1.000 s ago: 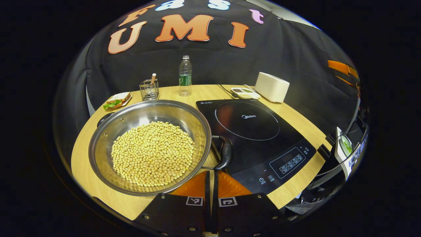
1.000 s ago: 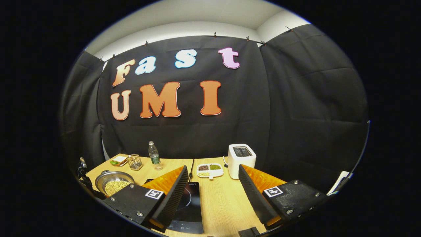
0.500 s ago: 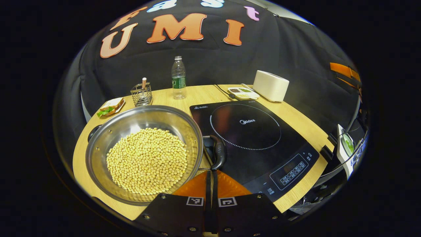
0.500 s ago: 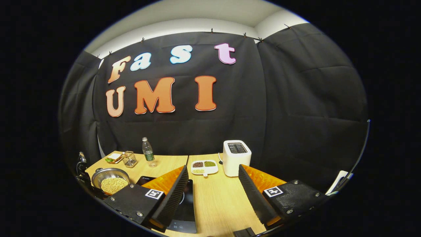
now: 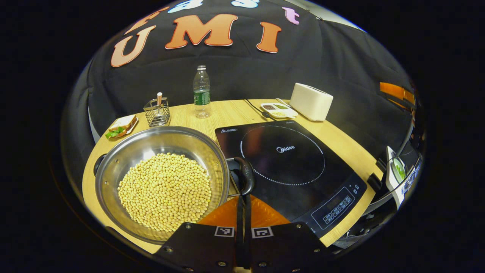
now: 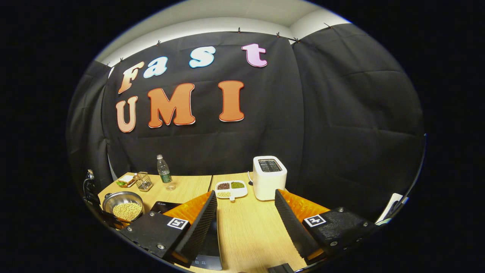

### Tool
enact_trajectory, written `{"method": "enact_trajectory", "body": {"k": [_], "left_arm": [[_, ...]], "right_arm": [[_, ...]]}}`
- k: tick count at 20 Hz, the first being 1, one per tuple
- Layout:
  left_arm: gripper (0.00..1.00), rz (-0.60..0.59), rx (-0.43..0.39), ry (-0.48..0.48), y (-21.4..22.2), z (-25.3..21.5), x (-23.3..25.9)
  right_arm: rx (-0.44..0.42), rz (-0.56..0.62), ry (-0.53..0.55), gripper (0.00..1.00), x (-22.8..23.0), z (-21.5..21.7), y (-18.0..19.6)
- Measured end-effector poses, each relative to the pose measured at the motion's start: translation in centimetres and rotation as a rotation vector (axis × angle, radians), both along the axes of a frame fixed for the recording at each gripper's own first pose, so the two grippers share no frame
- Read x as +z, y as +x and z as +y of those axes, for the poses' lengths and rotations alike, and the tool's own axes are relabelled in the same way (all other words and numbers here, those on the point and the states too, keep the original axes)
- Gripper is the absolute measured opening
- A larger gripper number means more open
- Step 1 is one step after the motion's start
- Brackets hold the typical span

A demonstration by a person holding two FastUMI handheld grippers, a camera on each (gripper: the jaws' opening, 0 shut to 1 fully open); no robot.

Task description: First push the handle of the pot to place it horizontally, then grasp the pot with both hands and set it on the induction cooktop.

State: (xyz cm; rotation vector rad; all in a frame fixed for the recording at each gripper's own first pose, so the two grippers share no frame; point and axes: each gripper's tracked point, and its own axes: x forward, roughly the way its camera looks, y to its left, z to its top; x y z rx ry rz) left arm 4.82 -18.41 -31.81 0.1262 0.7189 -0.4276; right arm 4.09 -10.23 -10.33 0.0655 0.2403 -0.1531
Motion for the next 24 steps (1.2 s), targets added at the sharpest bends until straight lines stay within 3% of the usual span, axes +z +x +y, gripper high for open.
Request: {"method": "enact_trajectory", "body": {"k": [1,6,7,9,12,13,14,17,18,19,21,24], "left_arm": [[0.02,-0.011,-0.001,-0.016,0.4,-0.2,0.6],[0.02,-0.028,-0.026,0.008,2.0,-0.7,0.8],[0.01,-0.036,-0.028,0.008,2.4,-0.8,0.9],[0.02,-0.037,-0.028,0.006,2.7,-0.9,0.8],[0.02,-0.027,-0.029,0.006,2.3,-0.9,0.6],[0.02,-0.027,-0.036,0.008,1.9,-0.7,0.7],[0.02,-0.025,-0.043,0.011,1.5,-0.6,0.7],[0.02,-0.015,-0.057,0.014,0.4,-0.4,0.4],[0.03,-0.019,-0.059,0.02,0.2,-0.3,0.2],[0.05,-0.034,-0.067,0.019,0.1,-0.3,0.4],[0.02,0.007,-0.069,0.032,-0.9,-0.1,-1.0],[0.02,-0.007,-0.057,-0.007,-0.5,-0.3,-0.5]], "right_arm": [[0.002,0.001,0.002,0.95,0.0,0.1,0.2],[0.011,0.007,-0.004,0.95,-0.2,1.0,0.6],[0.009,0.01,-0.01,1.0,-0.3,1.0,0.6],[0.007,0.016,-0.012,0.95,-0.3,1.2,0.8],[0.01,0.018,-0.013,0.95,-0.1,1.6,0.8],[0.013,0.018,-0.015,1.0,-0.1,1.7,0.8],[0.015,0.018,-0.016,0.95,-0.1,2.0,0.9],[0.02,0.015,-0.023,0.95,0.0,2.4,1.0],[0.023,0.016,-0.025,1.0,0.0,2.7,1.1],[0.026,0.02,-0.025,0.95,-0.1,2.9,1.0],[0.032,0.032,-0.029,1.0,-0.5,3.3,0.9],[0.034,0.041,-0.04,0.95,-0.5,3.8,0.8]]}}
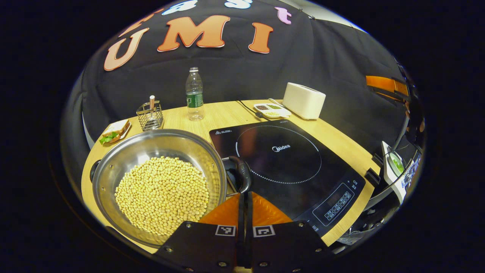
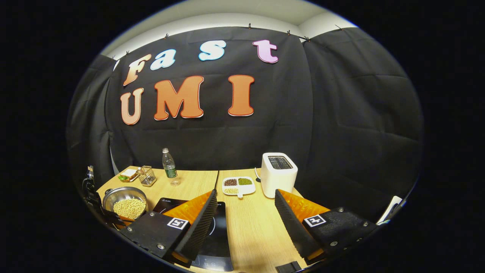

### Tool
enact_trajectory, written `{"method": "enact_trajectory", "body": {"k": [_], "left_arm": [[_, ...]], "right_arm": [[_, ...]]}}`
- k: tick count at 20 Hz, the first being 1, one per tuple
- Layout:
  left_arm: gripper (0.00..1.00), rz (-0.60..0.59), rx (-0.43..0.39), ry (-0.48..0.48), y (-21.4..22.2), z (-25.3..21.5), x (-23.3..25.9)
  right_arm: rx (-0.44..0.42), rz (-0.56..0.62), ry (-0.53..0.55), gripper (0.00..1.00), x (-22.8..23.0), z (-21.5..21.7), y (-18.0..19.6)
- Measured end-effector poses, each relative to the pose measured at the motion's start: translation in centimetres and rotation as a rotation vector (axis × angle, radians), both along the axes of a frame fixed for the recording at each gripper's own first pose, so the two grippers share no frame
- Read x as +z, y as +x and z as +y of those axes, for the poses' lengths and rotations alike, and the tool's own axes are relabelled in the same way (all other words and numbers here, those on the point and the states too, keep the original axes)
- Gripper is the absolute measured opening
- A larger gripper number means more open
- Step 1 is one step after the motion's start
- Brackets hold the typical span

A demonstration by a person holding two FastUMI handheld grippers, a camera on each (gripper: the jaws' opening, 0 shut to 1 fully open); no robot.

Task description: First push the handle of the pot to place it horizontally, then grasp the pot with both hands and set it on the induction cooktop.

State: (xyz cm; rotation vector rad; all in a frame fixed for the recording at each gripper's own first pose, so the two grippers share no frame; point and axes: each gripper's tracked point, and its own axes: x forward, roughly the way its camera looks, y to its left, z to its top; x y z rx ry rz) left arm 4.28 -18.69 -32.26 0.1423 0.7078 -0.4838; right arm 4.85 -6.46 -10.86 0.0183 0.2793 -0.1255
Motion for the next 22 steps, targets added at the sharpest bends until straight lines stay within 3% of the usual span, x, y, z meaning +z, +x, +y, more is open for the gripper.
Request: {"method": "enact_trajectory", "body": {"k": [5,6,7,8,13,15,16,19,22], "left_arm": [[0.05,0.015,0.0,-0.068,1.6,-1.0,0.1],[0.05,0.011,-0.008,-0.067,1.9,-1.3,0.1],[0.05,0.005,-0.014,-0.067,2.4,-1.4,0.1],[0.02,-0.001,-0.018,-0.068,2.8,-1.5,0.2],[0.05,-0.013,-0.012,-0.119,4.8,-1.6,0.9],[0.02,-0.006,-0.002,-0.139,5.5,-1.4,1.1],[0.05,-0.01,0.012,-0.137,5.7,-1.0,1.4],[0.01,-0.088,0.027,-0.132,6.3,0.9,4.1],[0.03,-0.159,0.075,-0.125,6.6,5.0,7.1]], "right_arm": [[0.024,0.021,-0.021,0.95,-0.5,2.2,-0.4],[0.031,0.027,-0.024,1.0,-0.6,2.8,-0.5],[0.038,0.031,-0.024,0.95,-0.6,3.4,-0.5],[0.049,0.037,-0.024,0.95,-0.7,4.2,-0.6],[0.068,0.033,-0.039,0.95,0.0,7.0,-0.8],[0.075,0.03,-0.039,0.95,0.0,8.4,-0.6],[0.082,0.035,-0.034,0.95,-0.2,9.4,-0.6],[0.108,0.038,-0.02,0.95,-0.4,12.0,-0.4],[0.134,0.047,0.004,0.95,-0.8,15.1,0.3]]}}
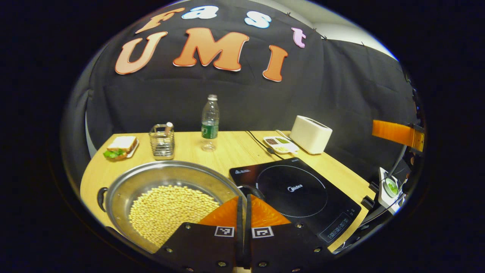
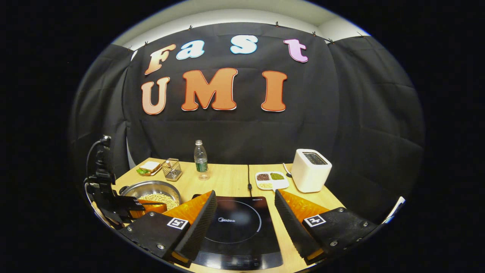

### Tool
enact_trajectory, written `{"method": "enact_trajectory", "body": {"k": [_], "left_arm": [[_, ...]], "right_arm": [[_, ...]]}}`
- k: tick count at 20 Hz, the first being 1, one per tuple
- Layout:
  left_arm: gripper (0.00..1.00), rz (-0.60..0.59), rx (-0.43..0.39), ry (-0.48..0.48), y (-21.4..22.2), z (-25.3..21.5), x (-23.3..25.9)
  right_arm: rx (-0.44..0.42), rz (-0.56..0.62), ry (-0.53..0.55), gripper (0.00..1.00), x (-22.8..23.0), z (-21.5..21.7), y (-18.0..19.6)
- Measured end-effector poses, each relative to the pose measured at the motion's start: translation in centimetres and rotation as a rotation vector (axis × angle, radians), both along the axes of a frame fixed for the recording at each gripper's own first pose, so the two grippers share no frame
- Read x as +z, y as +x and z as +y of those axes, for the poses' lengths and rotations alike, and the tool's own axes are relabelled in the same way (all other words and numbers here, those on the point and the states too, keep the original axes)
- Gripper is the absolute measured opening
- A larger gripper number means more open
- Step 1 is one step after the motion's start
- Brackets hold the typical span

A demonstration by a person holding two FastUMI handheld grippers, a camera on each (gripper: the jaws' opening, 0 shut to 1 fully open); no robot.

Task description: First push the handle of the pot to place it horizontally, then grasp the pot with both hands and set it on the induction cooktop.

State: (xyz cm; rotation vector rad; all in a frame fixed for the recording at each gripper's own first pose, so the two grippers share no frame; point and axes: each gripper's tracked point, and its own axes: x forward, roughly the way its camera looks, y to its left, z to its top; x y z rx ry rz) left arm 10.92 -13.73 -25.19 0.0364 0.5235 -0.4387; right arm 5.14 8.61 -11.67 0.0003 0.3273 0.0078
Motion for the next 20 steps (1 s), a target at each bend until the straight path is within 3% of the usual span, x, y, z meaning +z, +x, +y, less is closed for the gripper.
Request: {"method": "enact_trajectory", "body": {"k": [3,6,10,13,15,18,20], "left_arm": [[0.02,-0.037,0.09,0.033,0.4,6.3,2.4],[0.02,-0.085,0.177,0.05,0.4,12.9,4.4],[0.02,-0.097,0.27,0.084,-0.5,19.9,4.3],[0.03,-0.05,0.32,0.038,-0.9,22.4,2.6],[0.31,-0.04,0.355,0.001,-0.6,23.6,1.9],[0.93,-0.03,0.351,-0.023,0.5,24.2,0.6],[0.89,-0.02,0.345,0.003,1.6,24.6,-0.5]], "right_arm": [[0.052,0.03,0.03,0.95,-1.2,3.7,0.7],[0.051,0.054,0.055,0.95,-2.7,6.3,1.9],[0.058,0.114,0.085,0.95,-5.7,10.2,3.2],[0.091,0.158,0.061,0.95,-8.1,13.2,3.7],[0.097,0.181,0.045,0.96,-9.2,14.0,4.4],[0.08,0.199,0.016,0.96,-10.6,14.4,5.0],[0.073,0.23,0.004,0.96,-11.8,14.7,5.4]]}}
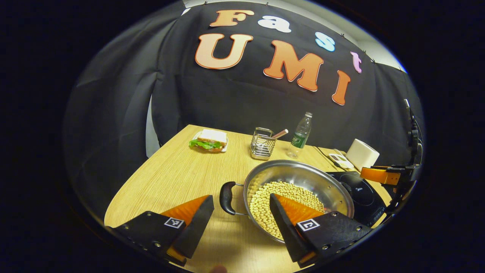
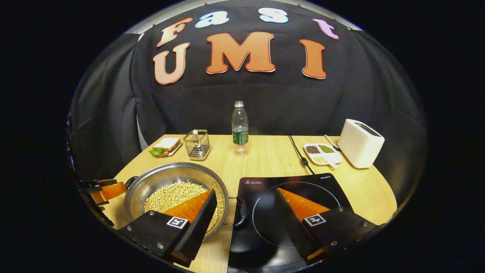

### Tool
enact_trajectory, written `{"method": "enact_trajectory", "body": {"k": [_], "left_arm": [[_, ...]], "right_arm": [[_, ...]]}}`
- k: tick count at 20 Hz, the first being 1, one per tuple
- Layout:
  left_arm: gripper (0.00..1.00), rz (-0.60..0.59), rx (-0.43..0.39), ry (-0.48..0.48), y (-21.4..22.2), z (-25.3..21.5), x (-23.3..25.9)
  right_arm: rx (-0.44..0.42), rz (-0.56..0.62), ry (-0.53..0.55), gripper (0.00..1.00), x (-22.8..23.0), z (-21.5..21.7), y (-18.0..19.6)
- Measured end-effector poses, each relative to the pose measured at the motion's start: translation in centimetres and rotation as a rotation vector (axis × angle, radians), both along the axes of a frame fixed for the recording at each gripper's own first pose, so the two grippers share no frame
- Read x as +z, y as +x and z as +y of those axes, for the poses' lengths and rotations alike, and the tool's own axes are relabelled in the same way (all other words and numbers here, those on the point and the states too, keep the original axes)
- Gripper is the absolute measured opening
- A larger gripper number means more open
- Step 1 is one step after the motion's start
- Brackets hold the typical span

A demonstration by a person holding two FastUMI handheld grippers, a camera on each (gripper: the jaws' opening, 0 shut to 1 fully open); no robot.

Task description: First push the handle of the pot to place it horizontally, then grasp the pot with both hands and set it on the induction cooktop.

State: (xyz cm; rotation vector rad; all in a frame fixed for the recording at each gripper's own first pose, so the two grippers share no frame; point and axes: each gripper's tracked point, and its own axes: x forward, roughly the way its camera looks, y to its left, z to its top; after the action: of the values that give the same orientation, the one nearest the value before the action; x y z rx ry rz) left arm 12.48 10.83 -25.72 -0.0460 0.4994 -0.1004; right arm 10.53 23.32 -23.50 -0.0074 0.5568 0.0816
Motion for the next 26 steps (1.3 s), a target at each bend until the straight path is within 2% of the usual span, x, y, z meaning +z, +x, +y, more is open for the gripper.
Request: {"method": "enact_trajectory", "body": {"k": [1,5,6,7,11,12,13,14,17,18,20,21,22,26], "left_arm": [[0.92,0.017,-0.005,0.012,0.4,0.3,-0.6],[0.92,0.043,-0.005,-0.002,1.9,0.5,-2.2],[0.89,0.056,-0.005,0.006,2.0,0.6,-2.5],[0.92,0.066,-0.007,0.015,2.1,0.7,-3.0],[0.91,0.072,-0.033,0.021,3.0,0.0,-3.7],[0.81,0.076,-0.028,0.032,3.1,0.2,-3.8],[0.73,0.084,-0.018,0.051,3.3,0.7,-4.2],[0.6,0.086,-0.022,0.049,3.6,0.6,-4.0],[0.5,0.104,-0.033,0.068,3.2,0.9,-3.9],[0.53,0.102,-0.026,0.066,3.2,0.9,-3.8],[0.47,0.106,-0.01,0.062,3.2,0.9,-3.8],[0.45,0.107,0.001,0.06,3.0,0.9,-3.8],[0.43,0.106,0.008,0.059,2.8,0.9,-3.6],[0.38,0.108,0.034,0.046,2.3,1.1,-3.4]], "right_arm": [[0.0,0.015,-0.003,0.96,-0.5,0.3,0.3],[0.009,0.072,-0.027,0.96,-2.8,1.2,0.7],[0.011,0.091,-0.032,0.96,-3.5,1.4,0.7],[0.011,0.11,-0.036,0.96,-4.1,1.6,0.8],[0.014,0.163,-0.05,0.96,-6.0,1.7,1.2],[0.018,0.169,-0.048,0.96,-6.3,1.9,1.3],[0.021,0.176,-0.046,0.89,-6.5,2.1,1.4],[0.023,0.181,-0.049,0.89,-6.8,2.1,1.5],[0.019,0.194,-0.053,0.64,-7.3,2.2,1.9],[0.021,0.188,-0.054,0.63,-7.2,2.3,2.0],[0.021,0.171,-0.038,0.59,-7.1,2.3,2.2],[0.019,0.172,-0.023,0.5,-7.1,2.4,2.2],[0.013,0.172,-0.011,0.51,-7.1,2.4,2.2],[0.006,0.2,0.019,0.39,-7.0,2.4,2.1]]}}
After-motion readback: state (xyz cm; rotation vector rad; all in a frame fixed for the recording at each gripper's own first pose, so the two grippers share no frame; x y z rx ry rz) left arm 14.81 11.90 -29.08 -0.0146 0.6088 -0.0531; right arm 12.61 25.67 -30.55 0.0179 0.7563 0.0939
